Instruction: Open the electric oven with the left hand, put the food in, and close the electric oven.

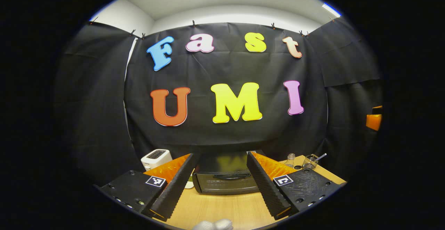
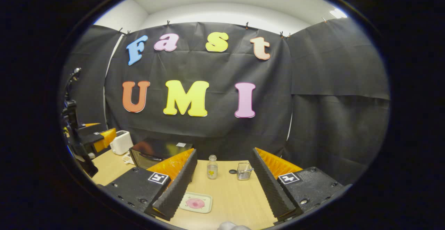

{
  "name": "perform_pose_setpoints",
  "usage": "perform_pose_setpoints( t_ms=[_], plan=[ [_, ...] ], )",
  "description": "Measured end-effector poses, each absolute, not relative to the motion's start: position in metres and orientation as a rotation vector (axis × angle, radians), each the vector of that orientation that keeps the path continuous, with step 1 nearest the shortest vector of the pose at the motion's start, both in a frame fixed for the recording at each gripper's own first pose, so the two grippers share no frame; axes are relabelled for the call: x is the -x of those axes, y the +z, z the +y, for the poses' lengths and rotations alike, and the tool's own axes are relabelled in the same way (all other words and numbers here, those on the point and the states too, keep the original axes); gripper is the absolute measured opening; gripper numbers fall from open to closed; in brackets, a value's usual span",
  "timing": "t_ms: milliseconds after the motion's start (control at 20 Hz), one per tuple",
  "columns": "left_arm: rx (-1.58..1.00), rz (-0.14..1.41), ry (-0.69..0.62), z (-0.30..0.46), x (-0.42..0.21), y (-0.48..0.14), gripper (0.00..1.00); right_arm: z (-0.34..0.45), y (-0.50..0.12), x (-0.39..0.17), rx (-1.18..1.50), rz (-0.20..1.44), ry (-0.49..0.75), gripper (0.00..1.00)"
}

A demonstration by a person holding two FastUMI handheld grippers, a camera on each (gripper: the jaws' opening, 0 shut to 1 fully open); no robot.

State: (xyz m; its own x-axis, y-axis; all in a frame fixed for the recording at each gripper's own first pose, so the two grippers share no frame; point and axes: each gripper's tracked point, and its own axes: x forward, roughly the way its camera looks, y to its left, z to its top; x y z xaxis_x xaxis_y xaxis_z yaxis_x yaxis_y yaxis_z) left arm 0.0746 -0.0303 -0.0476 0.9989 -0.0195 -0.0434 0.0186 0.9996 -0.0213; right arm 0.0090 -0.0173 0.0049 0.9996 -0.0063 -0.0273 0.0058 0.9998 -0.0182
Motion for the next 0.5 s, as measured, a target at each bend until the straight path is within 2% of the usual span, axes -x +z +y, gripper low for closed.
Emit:
perform_pose_setpoints(
  t_ms=[500],
  plan=[
    [-0.005, 0.178, -0.046, -0.055, -0.196, -0.161, 0.96, -0.049, 0.003, 0.009, 0.044, 0.091, -0.11, 0.98]
  ],
)
